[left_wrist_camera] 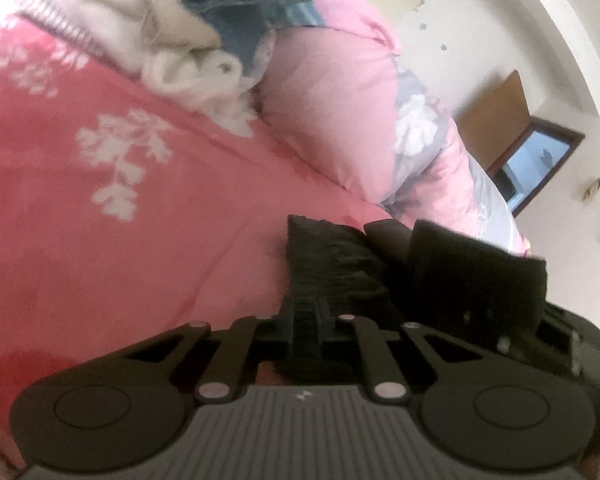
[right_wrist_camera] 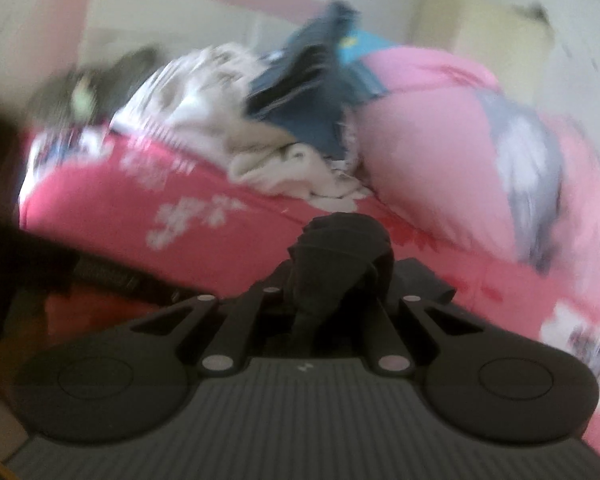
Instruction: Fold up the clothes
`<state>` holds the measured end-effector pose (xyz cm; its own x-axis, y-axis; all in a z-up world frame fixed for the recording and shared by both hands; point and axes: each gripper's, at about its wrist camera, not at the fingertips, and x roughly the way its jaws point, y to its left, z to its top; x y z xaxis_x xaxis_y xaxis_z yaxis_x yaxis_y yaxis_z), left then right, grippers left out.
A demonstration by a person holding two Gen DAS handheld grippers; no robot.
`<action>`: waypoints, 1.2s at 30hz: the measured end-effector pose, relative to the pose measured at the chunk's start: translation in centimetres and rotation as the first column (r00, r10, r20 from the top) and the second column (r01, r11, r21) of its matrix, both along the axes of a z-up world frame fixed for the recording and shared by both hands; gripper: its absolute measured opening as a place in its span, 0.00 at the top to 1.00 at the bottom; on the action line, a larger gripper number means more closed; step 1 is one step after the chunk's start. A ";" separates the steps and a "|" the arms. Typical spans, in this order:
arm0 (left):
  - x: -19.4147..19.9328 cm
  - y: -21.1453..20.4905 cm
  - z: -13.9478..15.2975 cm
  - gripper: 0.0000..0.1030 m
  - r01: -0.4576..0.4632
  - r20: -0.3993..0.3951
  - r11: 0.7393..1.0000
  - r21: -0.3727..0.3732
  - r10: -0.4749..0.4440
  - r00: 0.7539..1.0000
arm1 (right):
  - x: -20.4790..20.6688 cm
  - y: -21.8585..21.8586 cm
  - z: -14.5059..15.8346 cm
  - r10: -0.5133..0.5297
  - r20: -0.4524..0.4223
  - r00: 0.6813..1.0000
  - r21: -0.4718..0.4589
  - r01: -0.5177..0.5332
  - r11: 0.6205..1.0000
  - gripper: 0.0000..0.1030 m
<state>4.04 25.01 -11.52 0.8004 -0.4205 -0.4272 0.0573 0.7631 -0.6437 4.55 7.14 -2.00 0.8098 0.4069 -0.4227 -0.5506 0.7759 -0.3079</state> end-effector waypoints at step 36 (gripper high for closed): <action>-2.7 1.9 1.7 0.47 0.267 0.145 0.955 -0.130 -0.248 0.958 | -3.2 4.6 -3.1 0.227 -0.008 0.974 -0.322 -0.218 0.921 0.22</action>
<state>1.34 26.89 -9.82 0.6996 -0.6700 -0.2484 0.3272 0.6094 -0.7222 1.38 11.77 -5.15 0.7275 0.4256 -0.5381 -0.6851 0.4924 -0.5368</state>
